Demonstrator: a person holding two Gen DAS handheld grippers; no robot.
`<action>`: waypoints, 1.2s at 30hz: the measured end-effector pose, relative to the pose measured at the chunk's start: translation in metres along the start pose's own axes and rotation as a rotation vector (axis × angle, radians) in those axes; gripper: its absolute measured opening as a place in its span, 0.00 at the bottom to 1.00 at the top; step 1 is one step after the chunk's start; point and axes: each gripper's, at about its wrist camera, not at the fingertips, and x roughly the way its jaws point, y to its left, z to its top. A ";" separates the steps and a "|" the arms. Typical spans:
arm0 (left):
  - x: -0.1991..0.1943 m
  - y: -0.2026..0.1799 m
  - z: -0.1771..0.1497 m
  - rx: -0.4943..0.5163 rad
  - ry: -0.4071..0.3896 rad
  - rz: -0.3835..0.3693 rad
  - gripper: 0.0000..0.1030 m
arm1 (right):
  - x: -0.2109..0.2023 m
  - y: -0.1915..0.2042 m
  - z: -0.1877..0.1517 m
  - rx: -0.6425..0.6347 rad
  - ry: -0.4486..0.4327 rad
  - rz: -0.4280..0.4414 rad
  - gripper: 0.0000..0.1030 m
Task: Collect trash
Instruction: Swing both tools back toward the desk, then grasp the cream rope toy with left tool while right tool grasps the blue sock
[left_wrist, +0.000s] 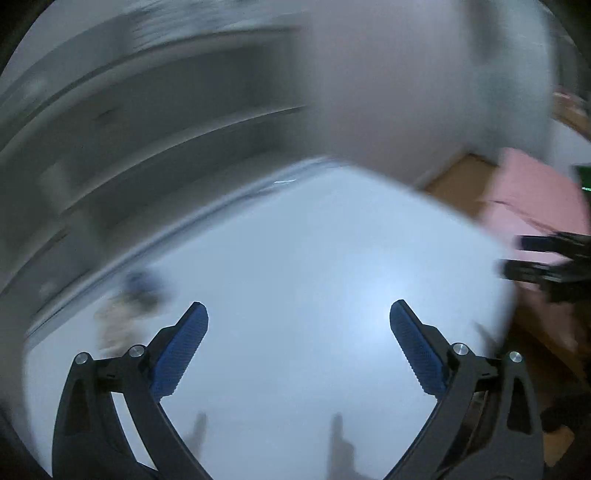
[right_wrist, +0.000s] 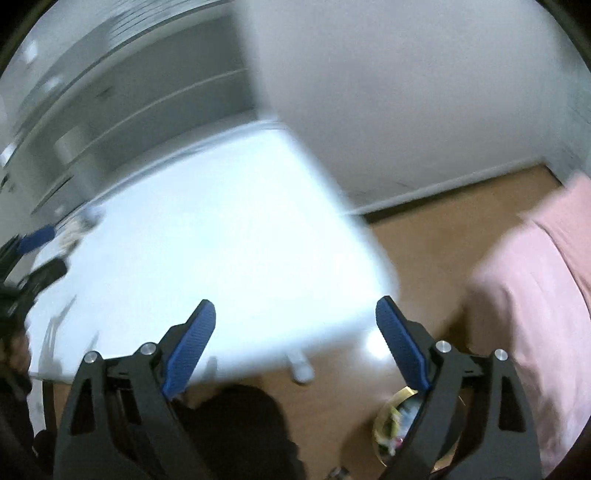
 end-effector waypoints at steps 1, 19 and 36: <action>0.005 0.019 -0.001 -0.028 0.012 0.047 0.93 | 0.008 0.021 0.010 -0.031 0.000 0.026 0.84; 0.070 0.182 -0.023 -0.284 0.139 0.099 0.22 | 0.142 0.258 0.090 -0.321 0.130 0.249 0.86; 0.011 0.220 -0.065 -0.384 0.130 0.154 0.21 | 0.191 0.323 0.110 -0.400 0.130 0.203 0.29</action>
